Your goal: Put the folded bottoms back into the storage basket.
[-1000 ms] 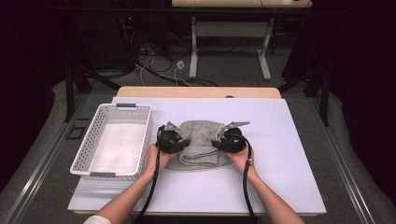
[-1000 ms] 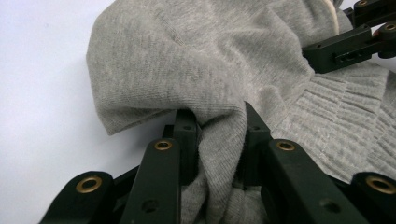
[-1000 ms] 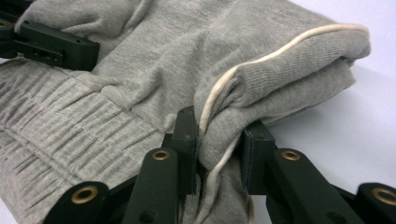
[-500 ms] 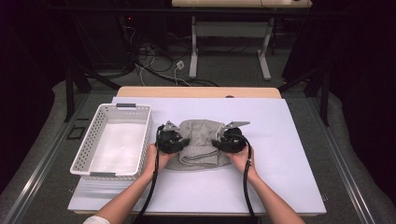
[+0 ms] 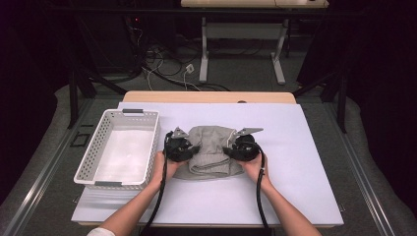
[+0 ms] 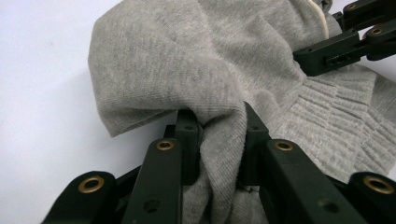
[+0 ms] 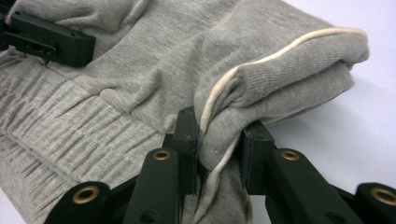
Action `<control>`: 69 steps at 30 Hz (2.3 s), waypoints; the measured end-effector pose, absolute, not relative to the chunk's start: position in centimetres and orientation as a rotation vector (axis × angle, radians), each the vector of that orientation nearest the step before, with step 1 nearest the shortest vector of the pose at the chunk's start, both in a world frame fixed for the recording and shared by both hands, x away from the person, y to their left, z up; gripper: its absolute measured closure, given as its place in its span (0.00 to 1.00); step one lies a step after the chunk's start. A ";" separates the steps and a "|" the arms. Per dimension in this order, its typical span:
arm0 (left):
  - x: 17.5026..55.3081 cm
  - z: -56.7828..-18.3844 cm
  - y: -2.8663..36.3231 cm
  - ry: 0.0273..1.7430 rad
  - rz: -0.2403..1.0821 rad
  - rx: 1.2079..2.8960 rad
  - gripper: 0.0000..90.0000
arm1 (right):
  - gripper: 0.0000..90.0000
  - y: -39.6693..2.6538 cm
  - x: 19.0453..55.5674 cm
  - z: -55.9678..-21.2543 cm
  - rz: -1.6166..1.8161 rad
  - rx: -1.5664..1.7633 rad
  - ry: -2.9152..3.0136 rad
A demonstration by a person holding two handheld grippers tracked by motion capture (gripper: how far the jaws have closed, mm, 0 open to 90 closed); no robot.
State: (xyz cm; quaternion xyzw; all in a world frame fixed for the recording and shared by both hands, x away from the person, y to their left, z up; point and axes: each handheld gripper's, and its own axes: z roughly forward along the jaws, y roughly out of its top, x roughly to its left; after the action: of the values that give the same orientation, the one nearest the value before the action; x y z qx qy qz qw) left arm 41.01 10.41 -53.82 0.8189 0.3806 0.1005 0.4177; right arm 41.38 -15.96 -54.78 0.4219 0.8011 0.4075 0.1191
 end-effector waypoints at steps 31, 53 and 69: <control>40.0 -52.4 10.6 0.918 0.286 1.989 0.84 | 0.80 -16.1 40.8 -53.1 1.205 1.168 2.319; 39.3 -51.1 10.7 0.897 0.317 1.974 0.84 | 0.81 -15.9 40.2 -51.9 1.214 1.116 2.303; 38.7 -49.7 11.3 0.879 0.326 1.944 0.85 | 0.81 -15.6 39.8 -50.8 1.232 1.075 2.296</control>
State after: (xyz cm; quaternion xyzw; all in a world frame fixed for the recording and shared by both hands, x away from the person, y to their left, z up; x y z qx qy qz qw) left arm 38.67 11.30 -49.66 0.7941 0.3590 0.1330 0.4721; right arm 39.78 -15.61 -50.83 0.3765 0.8040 0.4314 0.1607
